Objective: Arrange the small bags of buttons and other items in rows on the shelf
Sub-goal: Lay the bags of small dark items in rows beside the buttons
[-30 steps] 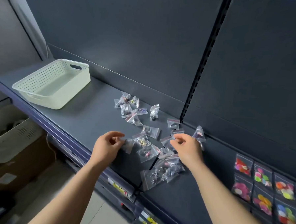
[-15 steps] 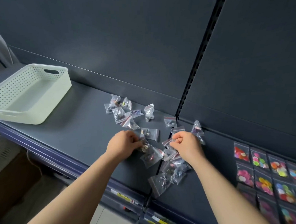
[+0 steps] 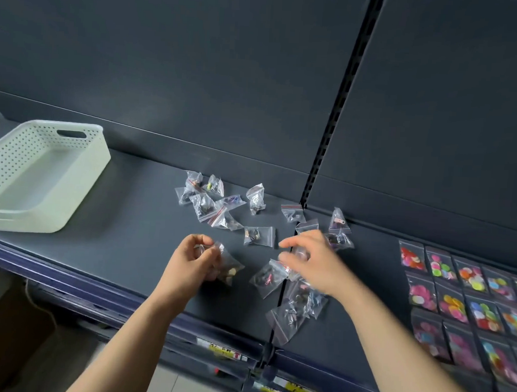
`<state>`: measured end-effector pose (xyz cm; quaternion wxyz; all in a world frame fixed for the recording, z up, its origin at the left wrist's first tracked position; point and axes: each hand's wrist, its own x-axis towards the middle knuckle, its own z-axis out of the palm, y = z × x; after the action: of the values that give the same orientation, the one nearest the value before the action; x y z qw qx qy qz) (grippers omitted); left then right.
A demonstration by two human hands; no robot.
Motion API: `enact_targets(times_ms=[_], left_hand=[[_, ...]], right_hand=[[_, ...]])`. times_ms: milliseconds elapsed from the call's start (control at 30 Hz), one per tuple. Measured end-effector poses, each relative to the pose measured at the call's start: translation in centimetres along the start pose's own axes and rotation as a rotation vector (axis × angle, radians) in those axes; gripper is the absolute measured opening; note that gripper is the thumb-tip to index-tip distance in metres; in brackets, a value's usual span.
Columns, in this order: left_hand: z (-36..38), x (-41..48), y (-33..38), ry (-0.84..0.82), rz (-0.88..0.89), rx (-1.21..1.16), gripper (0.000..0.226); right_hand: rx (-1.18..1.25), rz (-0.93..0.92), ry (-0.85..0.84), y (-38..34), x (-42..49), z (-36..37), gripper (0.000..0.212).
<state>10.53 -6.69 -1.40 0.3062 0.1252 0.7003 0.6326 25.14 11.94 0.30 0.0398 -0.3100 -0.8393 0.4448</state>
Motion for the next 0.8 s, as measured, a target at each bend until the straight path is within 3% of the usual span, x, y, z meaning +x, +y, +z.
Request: enact_targets(times_ms=[100,200,233,400,500,667,800], left_hand=[[-0.6,-0.6,-0.4,-0.004,-0.003,-0.02,0.007],[-1.0,-1.2,-0.3,0.008,-0.001,-0.029,0.009],[-1.2,-1.3,-0.3,0.01,-0.001,-0.036,0.009],[-0.3,-1.7,0.9,-0.045,0.013,-0.126,0.012],[1.8,-2.1,2.1,-0.114,0.029,-0.17,0.014],[7.6,-4.1,3.8,-0.352,0.057,-0.085,0.027],[14.4,-7.8,4.7,-0.554,0.092,0.043,0.022]], right_hand=[[-0.292,-0.034,-0.135,0.2,0.2,1.8,0.043],[-0.385,-0.081,-0.053,0.0,0.3,2.7,0.015],[-0.364,-0.089,-0.03,-0.1,0.2,2.8,0.007],[-0.033,-0.115,0.185,-1.5,-1.6,1.0,0.018],[0.133,-0.081,0.276,-1.9,-4.8,-1.7,0.01],[0.261,0.027,0.373,0.4,-11.1,-5.7,0.009],[0.309,0.115,0.489,4.0,-16.7,-8.6,0.014]])
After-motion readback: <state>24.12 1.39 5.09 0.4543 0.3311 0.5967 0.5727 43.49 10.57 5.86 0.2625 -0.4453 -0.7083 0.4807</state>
